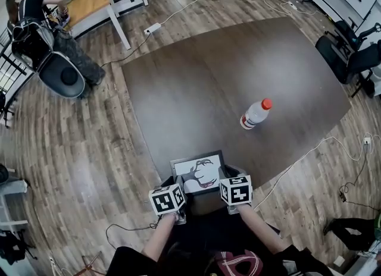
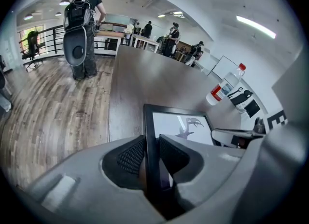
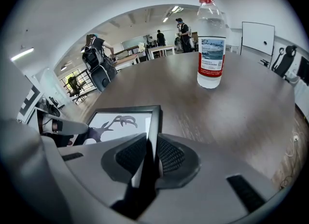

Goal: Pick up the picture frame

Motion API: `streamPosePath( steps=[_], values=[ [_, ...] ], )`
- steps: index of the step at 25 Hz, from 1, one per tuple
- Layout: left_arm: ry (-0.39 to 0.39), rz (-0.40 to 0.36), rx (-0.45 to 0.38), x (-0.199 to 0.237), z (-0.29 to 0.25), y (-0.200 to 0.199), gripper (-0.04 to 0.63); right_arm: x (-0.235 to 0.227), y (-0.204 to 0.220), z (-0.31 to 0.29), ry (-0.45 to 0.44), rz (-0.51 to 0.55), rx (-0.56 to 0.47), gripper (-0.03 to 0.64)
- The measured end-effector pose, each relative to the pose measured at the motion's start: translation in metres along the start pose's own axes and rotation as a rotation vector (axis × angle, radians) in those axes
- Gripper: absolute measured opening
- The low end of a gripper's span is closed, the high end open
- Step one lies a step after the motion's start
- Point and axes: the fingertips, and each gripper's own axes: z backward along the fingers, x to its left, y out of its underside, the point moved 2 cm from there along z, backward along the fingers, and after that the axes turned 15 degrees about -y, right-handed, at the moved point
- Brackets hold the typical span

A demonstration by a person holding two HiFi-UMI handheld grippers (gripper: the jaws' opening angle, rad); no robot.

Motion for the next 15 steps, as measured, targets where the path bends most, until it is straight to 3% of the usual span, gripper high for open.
streamPosePath(
  steps=[7,15],
  values=[
    [0.009,0.027,0.017,0.0001,-0.0007,-0.0016,0.089,-0.0002,-0.0001,0.0007,0.030,-0.007,-0.011,0.072],
    [0.009,0.035,0.025,0.0008,0.0002,0.0027,0.081,-0.0008,0.0032,0.0011,0.005,-0.020,0.002,0.074]
  ],
)
